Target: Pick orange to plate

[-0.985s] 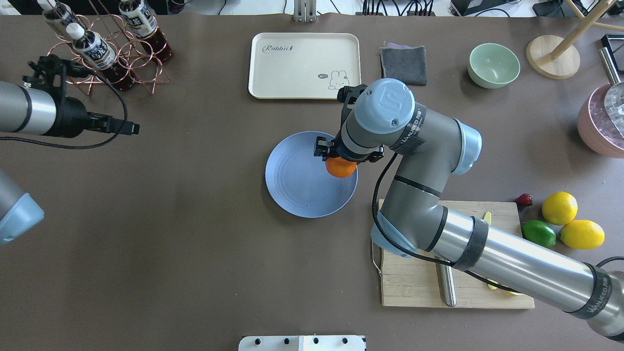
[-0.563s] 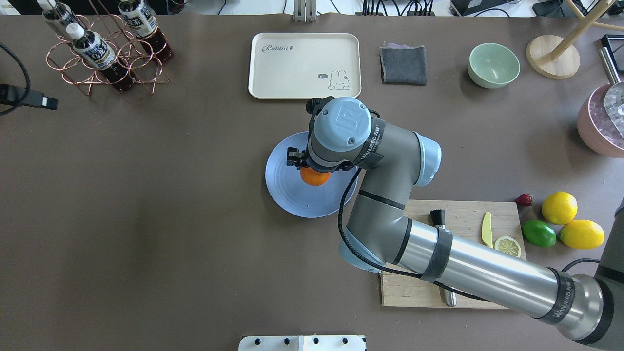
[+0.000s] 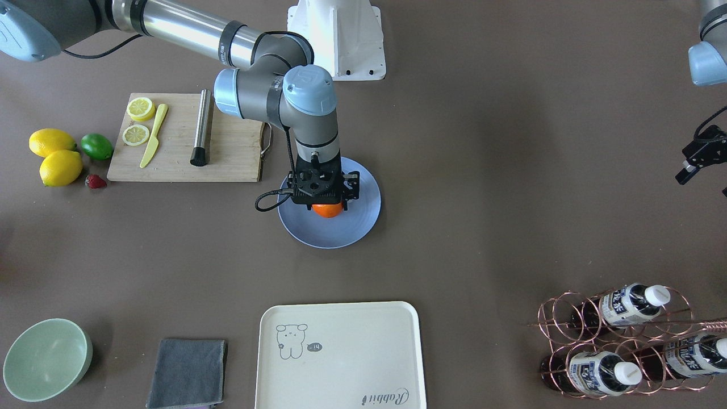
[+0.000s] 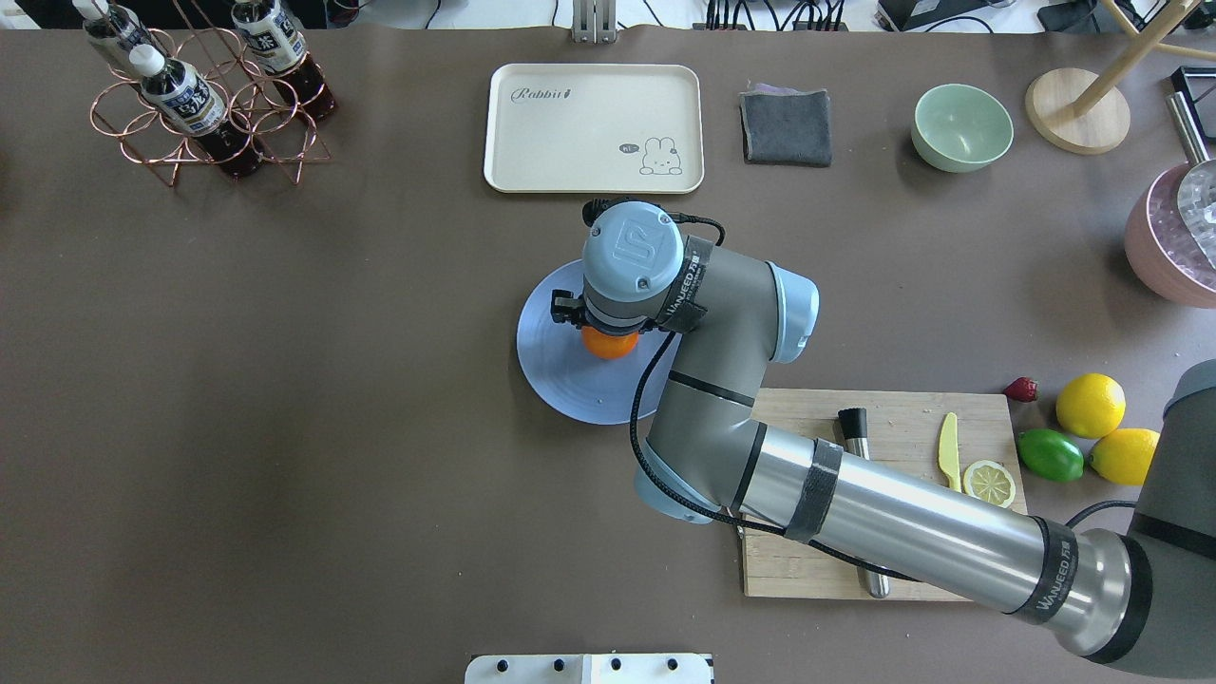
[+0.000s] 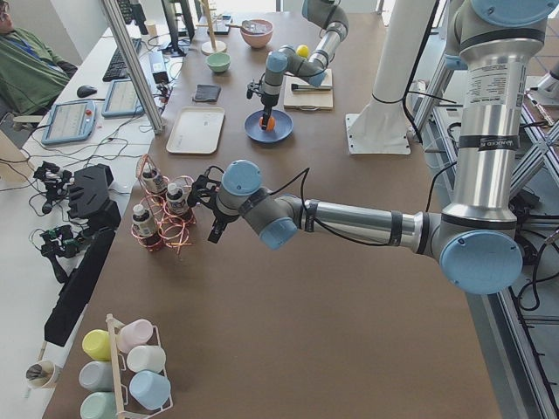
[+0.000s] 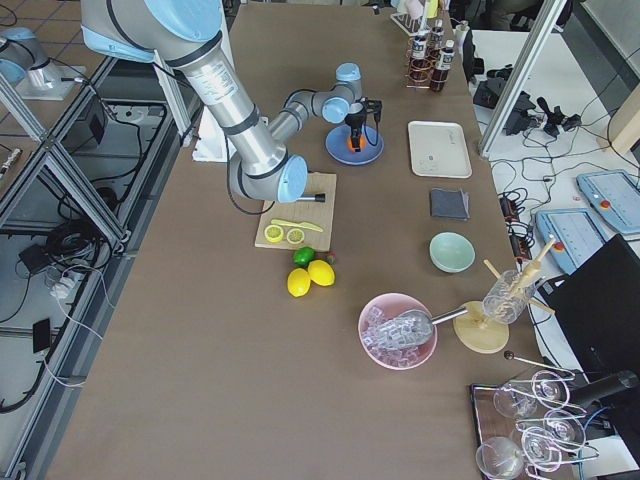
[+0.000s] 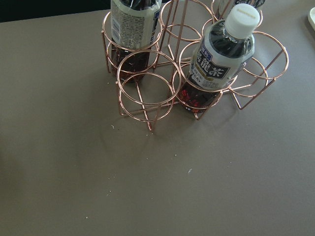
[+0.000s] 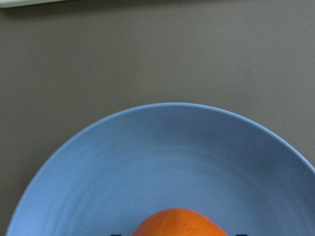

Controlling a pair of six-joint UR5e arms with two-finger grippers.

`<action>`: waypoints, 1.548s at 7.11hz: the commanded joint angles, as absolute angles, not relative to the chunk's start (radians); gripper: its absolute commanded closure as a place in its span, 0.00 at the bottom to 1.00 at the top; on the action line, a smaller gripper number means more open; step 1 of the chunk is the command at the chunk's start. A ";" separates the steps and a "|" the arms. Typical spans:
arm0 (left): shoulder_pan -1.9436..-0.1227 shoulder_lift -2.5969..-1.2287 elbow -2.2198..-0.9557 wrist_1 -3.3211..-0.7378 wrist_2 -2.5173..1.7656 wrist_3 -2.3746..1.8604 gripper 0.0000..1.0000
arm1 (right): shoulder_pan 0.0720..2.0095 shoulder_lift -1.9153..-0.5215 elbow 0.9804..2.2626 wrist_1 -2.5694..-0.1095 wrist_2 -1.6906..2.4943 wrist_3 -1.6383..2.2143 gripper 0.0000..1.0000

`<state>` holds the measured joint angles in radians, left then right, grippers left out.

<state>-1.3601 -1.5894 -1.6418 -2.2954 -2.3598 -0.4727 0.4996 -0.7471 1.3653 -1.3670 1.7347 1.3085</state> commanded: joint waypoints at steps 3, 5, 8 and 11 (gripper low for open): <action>-1.404 -1.595 -1.643 -2.260 -2.413 -0.469 0.02 | 0.511 -0.723 1.411 -1.428 1.738 1.318 0.00; -1.474 -1.588 -1.641 -2.237 -2.439 -0.252 0.02 | 0.601 -0.729 1.572 -1.613 1.868 1.277 0.00; -1.607 -1.548 -1.649 -2.183 -2.413 -0.039 0.02 | 0.734 -0.900 1.795 -1.771 1.971 1.075 0.00; -1.606 -1.517 -1.676 -1.990 -2.336 0.018 0.02 | 1.015 -1.087 1.884 -1.810 2.153 0.710 0.00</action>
